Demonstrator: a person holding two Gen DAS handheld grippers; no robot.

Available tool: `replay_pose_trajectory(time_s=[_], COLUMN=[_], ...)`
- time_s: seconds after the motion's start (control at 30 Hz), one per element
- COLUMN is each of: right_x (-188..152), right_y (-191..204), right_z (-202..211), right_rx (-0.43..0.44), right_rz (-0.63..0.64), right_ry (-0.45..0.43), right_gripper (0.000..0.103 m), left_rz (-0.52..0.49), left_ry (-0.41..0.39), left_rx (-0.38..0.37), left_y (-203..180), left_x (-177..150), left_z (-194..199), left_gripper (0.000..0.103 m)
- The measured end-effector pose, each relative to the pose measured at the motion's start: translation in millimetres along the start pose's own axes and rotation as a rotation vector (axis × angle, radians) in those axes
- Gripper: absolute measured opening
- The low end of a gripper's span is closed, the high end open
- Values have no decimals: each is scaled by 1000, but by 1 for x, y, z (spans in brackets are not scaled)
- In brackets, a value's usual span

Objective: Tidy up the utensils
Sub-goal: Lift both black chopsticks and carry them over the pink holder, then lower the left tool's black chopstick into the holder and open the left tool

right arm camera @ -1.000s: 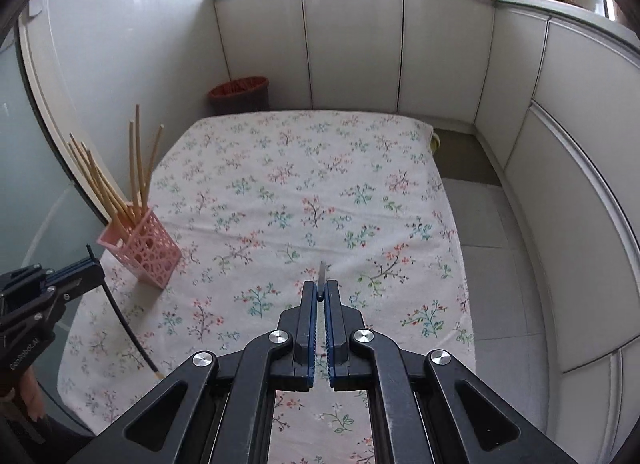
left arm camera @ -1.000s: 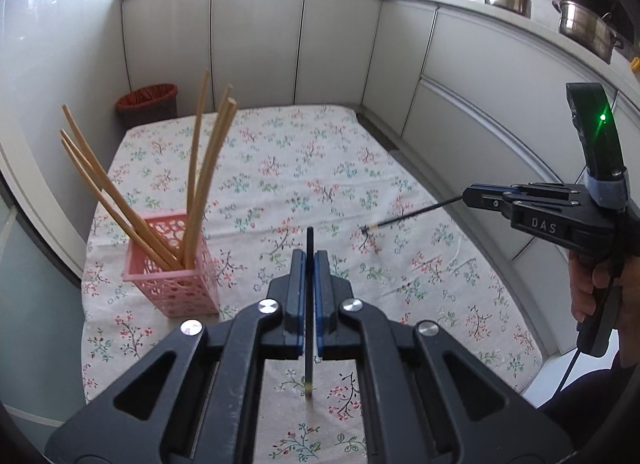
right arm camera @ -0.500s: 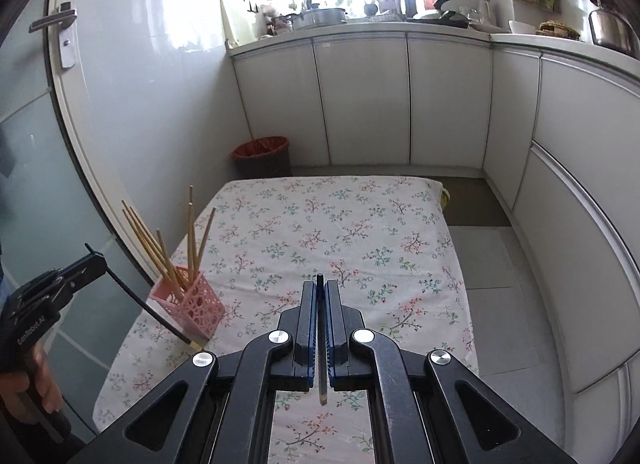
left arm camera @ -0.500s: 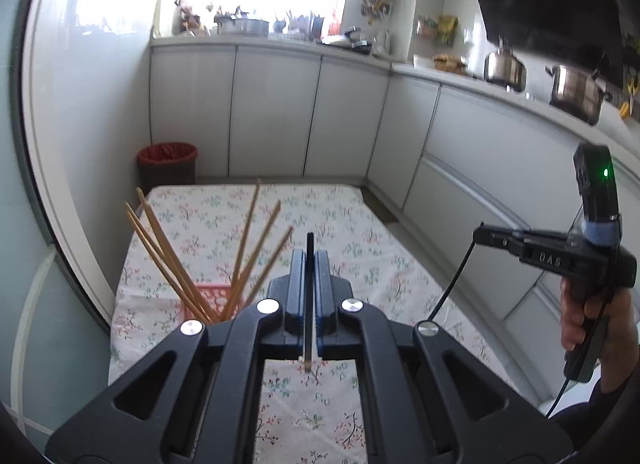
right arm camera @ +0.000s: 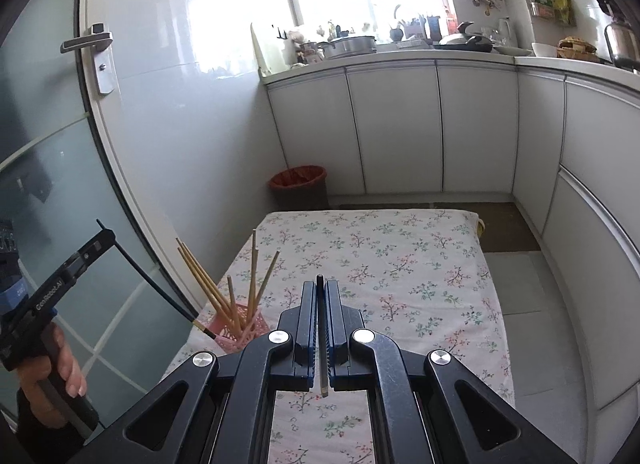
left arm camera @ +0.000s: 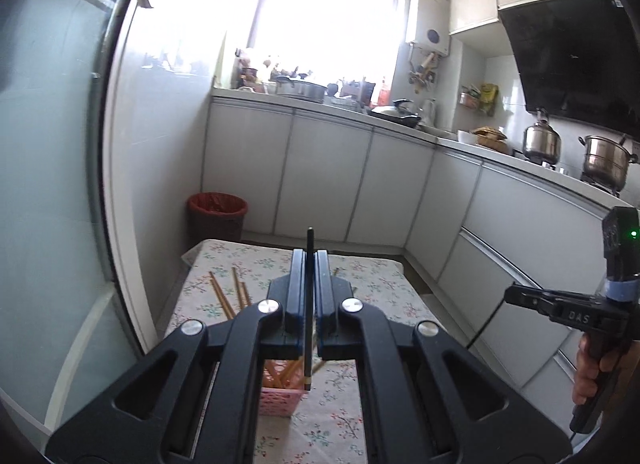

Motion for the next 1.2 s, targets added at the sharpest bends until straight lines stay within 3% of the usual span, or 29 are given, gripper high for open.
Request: replay_pose_trajectory(time_s=[0.17, 0.4, 0.8, 0.83, 0.93, 1.2], right_x=[1, 4, 12, 13, 15, 26], right_y=[13, 31, 59, 62, 69, 94], right_z=[-7, -12, -18, -18, -19, -31], right_rx=[25, 71, 144, 148, 165, 217], right_rz=[8, 14, 9, 8, 3, -15], right_ry=[3, -1, -15, -16, -22, -51], right_gripper=[4, 4, 4, 4, 4, 4], left_rz=[13, 34, 28, 30, 43, 68], left_ry=[5, 75, 192, 194, 199, 255], left_rx=[53, 110, 121, 121, 121, 117], left_y=[13, 30, 35, 36, 38, 47], left_x=[-6, -22, -44, -45, -44, -46], left_z=[-13, -36, -72, -73, -70, -45], left_gripper=[4, 4, 5, 7, 32, 41])
Point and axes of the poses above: each gripper's, at about its wrist camera, not at the fingertips, and z roughly against the way its jaws point, y to its left, x to its top, the point moved 5 cm from there along -z, roughly the way its jaws point, and after that the axes turned 5 degrees about x, right-handed, at the moved point
